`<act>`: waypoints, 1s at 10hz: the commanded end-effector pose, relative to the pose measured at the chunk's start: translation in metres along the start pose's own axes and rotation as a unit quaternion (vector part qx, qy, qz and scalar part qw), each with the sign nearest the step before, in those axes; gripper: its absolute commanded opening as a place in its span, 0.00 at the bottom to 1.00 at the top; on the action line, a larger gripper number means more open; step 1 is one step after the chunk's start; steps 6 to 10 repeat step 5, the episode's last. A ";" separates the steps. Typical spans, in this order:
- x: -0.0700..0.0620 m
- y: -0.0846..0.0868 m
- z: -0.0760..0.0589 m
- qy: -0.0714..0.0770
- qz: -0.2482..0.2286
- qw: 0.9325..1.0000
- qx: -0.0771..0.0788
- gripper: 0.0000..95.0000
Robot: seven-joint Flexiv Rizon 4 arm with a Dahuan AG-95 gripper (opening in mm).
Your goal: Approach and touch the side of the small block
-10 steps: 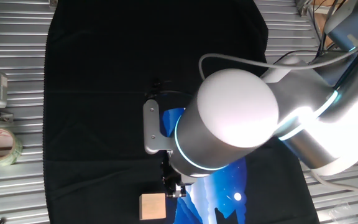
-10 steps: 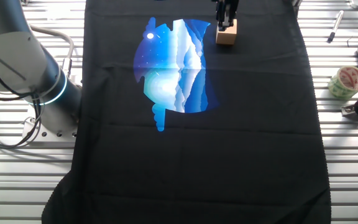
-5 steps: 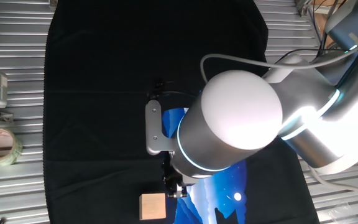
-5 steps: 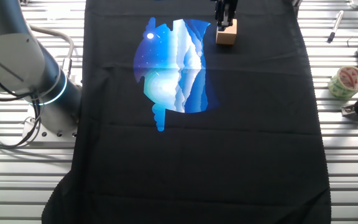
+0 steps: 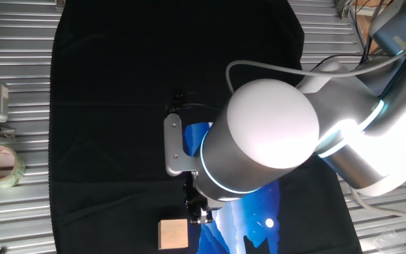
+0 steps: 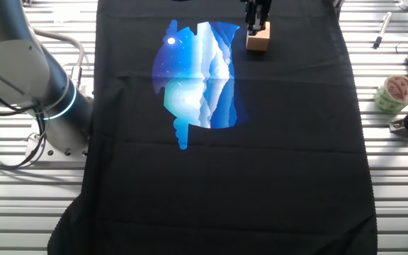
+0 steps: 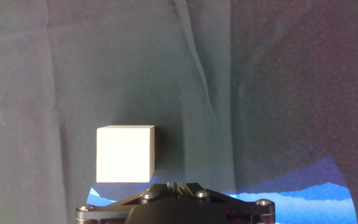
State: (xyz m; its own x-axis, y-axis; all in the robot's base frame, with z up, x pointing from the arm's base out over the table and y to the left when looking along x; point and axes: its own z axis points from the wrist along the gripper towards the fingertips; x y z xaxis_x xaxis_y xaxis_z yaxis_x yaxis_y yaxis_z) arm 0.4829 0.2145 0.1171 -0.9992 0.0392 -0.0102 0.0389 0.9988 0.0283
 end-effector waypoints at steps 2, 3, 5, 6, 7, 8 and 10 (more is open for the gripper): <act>0.000 0.001 0.000 0.004 -0.005 1.000 -0.007 0.00; 0.000 0.001 0.000 0.004 -0.008 1.000 -0.007 0.00; 0.000 0.001 0.000 0.002 -0.009 1.000 -0.008 0.00; 0.000 0.001 0.000 0.002 -0.009 1.000 -0.008 0.00; 0.000 0.001 0.000 0.002 -0.009 1.000 -0.008 0.00; 0.000 0.001 0.000 0.002 -0.009 1.000 -0.008 0.00; 0.000 0.001 0.000 0.002 -0.009 1.000 -0.008 0.00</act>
